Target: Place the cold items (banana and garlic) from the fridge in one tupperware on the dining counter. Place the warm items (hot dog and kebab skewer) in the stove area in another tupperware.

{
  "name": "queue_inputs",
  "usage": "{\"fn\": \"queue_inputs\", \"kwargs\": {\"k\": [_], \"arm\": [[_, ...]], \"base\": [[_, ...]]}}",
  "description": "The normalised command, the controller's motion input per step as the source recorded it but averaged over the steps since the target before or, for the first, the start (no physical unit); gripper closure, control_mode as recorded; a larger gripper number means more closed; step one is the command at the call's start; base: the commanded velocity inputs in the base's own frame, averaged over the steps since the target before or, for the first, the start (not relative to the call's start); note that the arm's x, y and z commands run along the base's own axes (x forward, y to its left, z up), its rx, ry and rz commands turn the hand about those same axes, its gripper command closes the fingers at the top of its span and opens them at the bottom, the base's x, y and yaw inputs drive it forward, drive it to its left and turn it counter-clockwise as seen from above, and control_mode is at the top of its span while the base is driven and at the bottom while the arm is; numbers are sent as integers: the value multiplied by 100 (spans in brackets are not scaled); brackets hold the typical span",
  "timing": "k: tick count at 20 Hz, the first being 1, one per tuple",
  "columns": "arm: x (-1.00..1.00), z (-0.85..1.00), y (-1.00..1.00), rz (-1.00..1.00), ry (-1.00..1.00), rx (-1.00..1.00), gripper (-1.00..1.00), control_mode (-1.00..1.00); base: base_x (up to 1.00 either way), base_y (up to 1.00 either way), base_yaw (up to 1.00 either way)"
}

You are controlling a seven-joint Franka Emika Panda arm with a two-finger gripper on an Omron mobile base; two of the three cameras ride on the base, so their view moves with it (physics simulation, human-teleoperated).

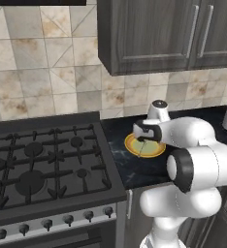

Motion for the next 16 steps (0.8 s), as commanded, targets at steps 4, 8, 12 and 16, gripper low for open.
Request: {"fn": "queue_inputs", "kwargs": {"k": [4, 8, 12, 16], "arm": [[40, -32, 0, 0, 8, 0, -100, -100], [42, -29, 0, 0, 7, 0, -100, -100], [36, -30, 0, 0, 5, 0, -100, -100], [36, -36, 0, 0, 2, 0, -100, -100]], "base": [[0, 0, 0], [0, 0, 0], [0, 0, 0], [0, 0, 0]]}}
